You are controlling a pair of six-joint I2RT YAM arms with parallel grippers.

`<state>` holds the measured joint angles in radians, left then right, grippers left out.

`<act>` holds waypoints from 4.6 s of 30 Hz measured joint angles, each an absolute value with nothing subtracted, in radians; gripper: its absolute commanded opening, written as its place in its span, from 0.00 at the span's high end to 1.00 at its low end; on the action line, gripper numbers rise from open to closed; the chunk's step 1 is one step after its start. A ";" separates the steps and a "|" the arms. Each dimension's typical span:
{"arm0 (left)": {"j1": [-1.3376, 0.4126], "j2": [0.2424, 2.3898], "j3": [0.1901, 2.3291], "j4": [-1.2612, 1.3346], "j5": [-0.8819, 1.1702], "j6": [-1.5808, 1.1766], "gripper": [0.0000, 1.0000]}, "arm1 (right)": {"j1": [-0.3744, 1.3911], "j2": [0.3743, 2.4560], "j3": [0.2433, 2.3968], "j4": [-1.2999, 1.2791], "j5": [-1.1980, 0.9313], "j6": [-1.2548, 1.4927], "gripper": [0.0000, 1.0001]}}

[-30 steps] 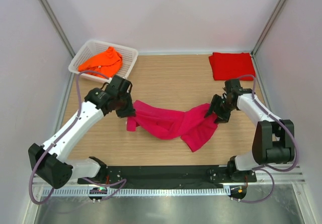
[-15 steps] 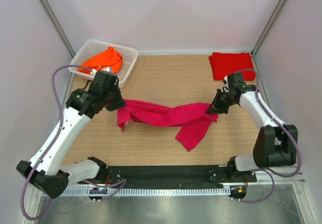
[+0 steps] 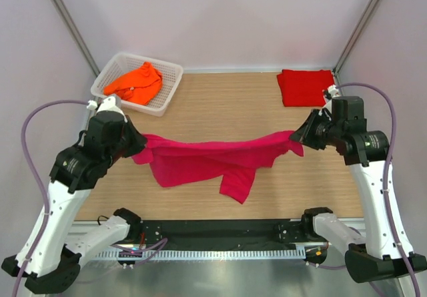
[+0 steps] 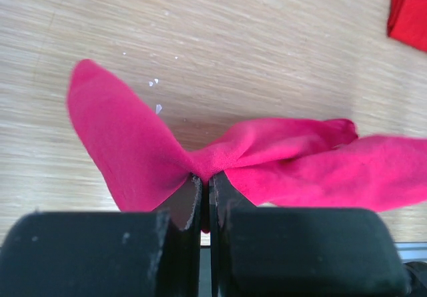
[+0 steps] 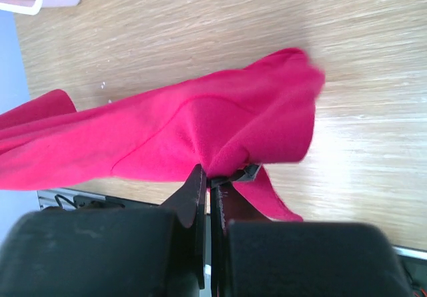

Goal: Fold and stack the t-shirts
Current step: Flatten the tshirt out

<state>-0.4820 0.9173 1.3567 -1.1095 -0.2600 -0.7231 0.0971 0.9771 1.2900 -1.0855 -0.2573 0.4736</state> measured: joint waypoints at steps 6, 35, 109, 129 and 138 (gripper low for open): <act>-0.482 0.876 1.357 -1.129 -0.269 -0.714 0.99 | 0.097 0.974 1.427 -1.185 -0.220 0.482 0.99; -0.471 1.620 1.340 -1.180 -0.092 -0.505 1.00 | 0.097 1.264 1.136 -1.135 -0.281 0.534 0.99; -0.375 1.435 1.216 -1.053 0.174 -0.595 0.68 | 0.216 2.154 1.676 -0.801 -0.220 0.274 0.99; -0.228 1.523 1.131 -0.944 0.249 -0.645 0.81 | 0.130 1.728 1.585 -0.949 0.078 0.406 0.99; -0.181 1.729 1.187 -0.904 0.278 -0.617 0.64 | 0.134 1.695 1.575 -0.994 0.085 0.403 0.99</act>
